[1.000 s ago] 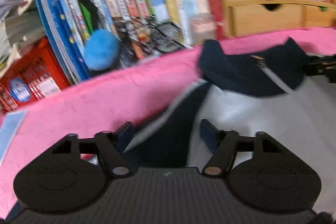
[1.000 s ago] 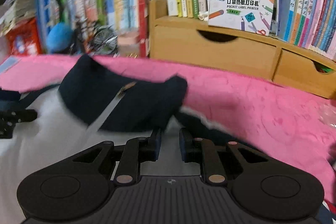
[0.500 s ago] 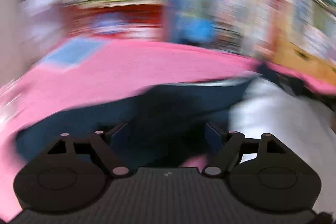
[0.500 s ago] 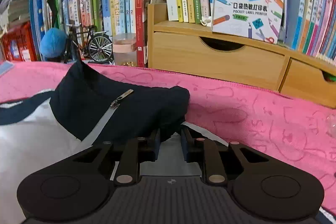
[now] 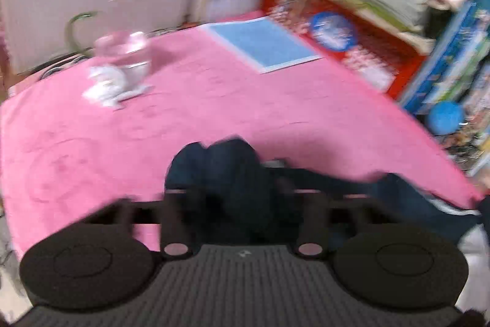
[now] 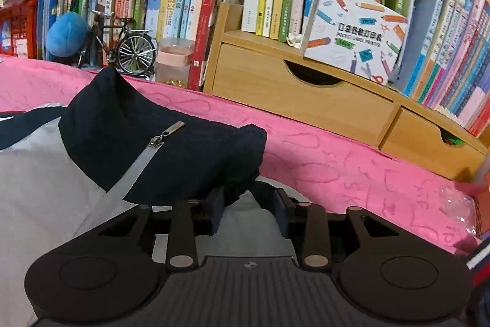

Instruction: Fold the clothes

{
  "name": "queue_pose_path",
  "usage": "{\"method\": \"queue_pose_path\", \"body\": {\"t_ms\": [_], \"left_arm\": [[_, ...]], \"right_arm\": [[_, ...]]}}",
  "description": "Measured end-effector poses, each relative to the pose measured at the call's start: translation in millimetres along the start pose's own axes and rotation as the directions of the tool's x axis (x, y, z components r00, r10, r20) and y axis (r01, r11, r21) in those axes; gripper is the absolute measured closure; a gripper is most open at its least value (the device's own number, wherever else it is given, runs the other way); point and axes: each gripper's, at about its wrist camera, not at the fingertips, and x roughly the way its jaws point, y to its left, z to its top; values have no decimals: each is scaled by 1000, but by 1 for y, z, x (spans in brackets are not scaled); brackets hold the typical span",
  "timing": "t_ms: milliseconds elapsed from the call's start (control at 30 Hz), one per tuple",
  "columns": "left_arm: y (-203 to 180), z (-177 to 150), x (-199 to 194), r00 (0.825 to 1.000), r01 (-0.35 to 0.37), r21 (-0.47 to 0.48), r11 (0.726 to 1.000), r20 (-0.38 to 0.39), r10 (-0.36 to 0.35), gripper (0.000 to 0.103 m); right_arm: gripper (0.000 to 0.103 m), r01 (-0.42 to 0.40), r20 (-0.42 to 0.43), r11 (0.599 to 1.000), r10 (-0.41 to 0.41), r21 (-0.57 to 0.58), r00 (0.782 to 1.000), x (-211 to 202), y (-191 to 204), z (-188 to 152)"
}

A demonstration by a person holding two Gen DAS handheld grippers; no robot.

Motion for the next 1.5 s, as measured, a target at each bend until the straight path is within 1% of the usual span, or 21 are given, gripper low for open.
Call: {"method": "queue_pose_path", "body": {"t_ms": [67, 133, 200, 233, 367, 433, 567, 633, 700, 733, 800, 833, 933, 1000, 1067, 1200, 1267, 1367, 1433, 1467, 1500], "left_arm": [[-33, -9, -29, 989, 112, 127, 986, 81, -123, 80], [-67, -31, -66, 930, 319, 338, 886, 70, -361, 80], [-92, -61, -95, 861, 454, 491, 744, -27, -508, 76], [-102, -78, -107, 830, 503, 548, 669, -89, -551, 74], [-112, -142, -114, 771, 623, 582, 522, -347, -534, 69], [-104, -164, -112, 724, 688, 530, 495, -462, -511, 68], [-77, -158, -128, 664, 746, 469, 472, -485, -569, 42], [-62, -137, -132, 626, 779, 380, 498, -452, -635, 31], [-52, -116, -133, 642, 767, 309, 562, -366, -674, 19], [-52, -106, -129, 683, 731, 295, 616, -314, -660, 17], [-65, -94, -122, 805, 592, 355, 724, -219, -551, 17], [-77, -96, -118, 842, 537, 404, 741, -194, -504, 17], [-114, -113, -93, 889, 456, 496, 739, -215, -405, 15], [-128, -125, -76, 871, 490, 474, 731, -293, -394, 25], [-137, -132, -67, 860, 508, 460, 728, -323, -396, 59], [-135, -97, -86, 854, 521, 462, 718, -280, -439, 80], [-129, -57, -105, 866, 487, 456, 745, -143, -479, 81], [-113, 4, -157, 840, 351, 511, 785, 198, -505, 79], [-101, 37, -174, 804, 258, 483, 837, 373, -463, 74], [-98, 48, -173, 799, 216, 461, 861, 423, -427, 69], [-96, 57, -166, 812, 141, 431, 891, 465, -353, 66]], "right_arm": [[64, -5, -5, 1000, 5, 30, 1000, -2, -3, -1], [57, -11, -11, 998, 12, 65, 1000, -2, -8, -3], [52, -20, -18, 994, 22, 108, 1000, -3, -15, -4], [49, -25, -21, 991, 28, 128, 999, -3, -18, -5], [42, -43, -29, 981, 49, 187, 998, -5, -26, -9], [38, -46, -32, 980, 53, 194, 998, -8, -28, -11], [33, -47, -35, 979, 55, 198, 998, -10, -29, -14], [31, -46, -36, 979, 54, 197, 998, -10, -29, -14], [30, -45, -37, 979, 53, 198, 998, -11, -29, -14], [29, -45, -38, 979, 53, 199, 998, -11, -30, -14], [28, -42, -39, 979, 50, 199, 998, -11, -30, -15], [27, -40, -40, 979, 49, 200, 998, -11, -30, -15], [25, -35, -43, 979, 44, 200, 998, -12, -29, -16], [24, -33, -44, 979, 43, 202, 998, -12, -30, -16], [23, -31, -45, 979, 41, 203, 998, -13, -30, -17], [21, -26, -47, 979, 36, 202, 998, -13, -29, -17], [20, -30, -48, 978, 41, 208, 998, -12, -31, -17], [20, -30, -49, 977, 41, 210, 998, -12, -31, -17], [19, -29, -49, 977, 41, 211, 998, -12, -31, -17], [19, -30, -49, 977, 41, 212, 998, -12, -31, -17], [19, -30, -49, 977, 41, 213, 998, -12, -31, -17]]}}
